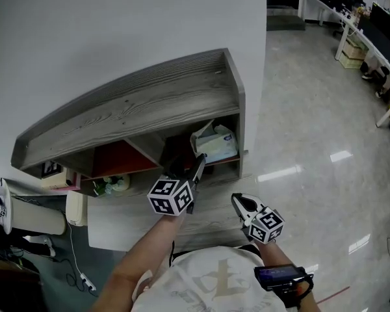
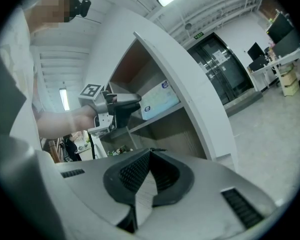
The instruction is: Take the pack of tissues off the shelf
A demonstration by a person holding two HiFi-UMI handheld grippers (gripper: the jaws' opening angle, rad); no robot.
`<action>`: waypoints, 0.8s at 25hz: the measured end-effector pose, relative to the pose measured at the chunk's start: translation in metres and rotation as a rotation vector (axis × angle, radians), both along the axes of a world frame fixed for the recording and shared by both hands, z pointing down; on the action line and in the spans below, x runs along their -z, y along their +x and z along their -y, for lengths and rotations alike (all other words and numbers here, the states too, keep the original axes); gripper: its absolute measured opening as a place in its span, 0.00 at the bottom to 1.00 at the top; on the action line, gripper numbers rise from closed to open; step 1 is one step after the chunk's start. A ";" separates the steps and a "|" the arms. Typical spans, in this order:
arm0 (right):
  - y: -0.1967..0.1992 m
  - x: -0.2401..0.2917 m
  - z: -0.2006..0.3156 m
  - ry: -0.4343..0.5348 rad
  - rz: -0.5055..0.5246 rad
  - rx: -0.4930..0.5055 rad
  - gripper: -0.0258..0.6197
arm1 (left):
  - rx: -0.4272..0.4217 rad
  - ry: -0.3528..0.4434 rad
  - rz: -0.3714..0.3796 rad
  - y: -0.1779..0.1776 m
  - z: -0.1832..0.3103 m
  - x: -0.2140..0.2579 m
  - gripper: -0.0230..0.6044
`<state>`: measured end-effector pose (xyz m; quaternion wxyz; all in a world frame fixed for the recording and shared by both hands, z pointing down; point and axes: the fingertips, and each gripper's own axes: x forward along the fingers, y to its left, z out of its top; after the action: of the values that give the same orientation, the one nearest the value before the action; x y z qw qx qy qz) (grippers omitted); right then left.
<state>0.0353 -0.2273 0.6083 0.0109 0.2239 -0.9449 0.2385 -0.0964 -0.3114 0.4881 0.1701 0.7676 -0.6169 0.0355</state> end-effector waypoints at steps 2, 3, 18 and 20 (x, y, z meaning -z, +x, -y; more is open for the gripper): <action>0.005 -0.001 0.000 -0.004 -0.001 -0.011 0.05 | 0.008 -0.015 0.003 0.000 0.004 -0.003 0.40; 0.007 -0.001 0.000 -0.006 -0.002 -0.016 0.05 | 0.011 -0.022 0.005 0.000 0.006 -0.005 0.40; 0.015 -0.008 -0.001 -0.023 0.003 -0.054 0.05 | 0.030 -0.078 0.040 0.000 0.012 -0.019 0.25; 0.014 -0.010 -0.002 -0.025 0.001 -0.053 0.05 | 0.034 -0.076 0.035 -0.002 0.012 -0.019 0.21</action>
<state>0.0492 -0.2251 0.6181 0.0071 0.2487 -0.9356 0.2505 -0.0983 -0.3231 0.5069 0.1887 0.7492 -0.6311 0.0695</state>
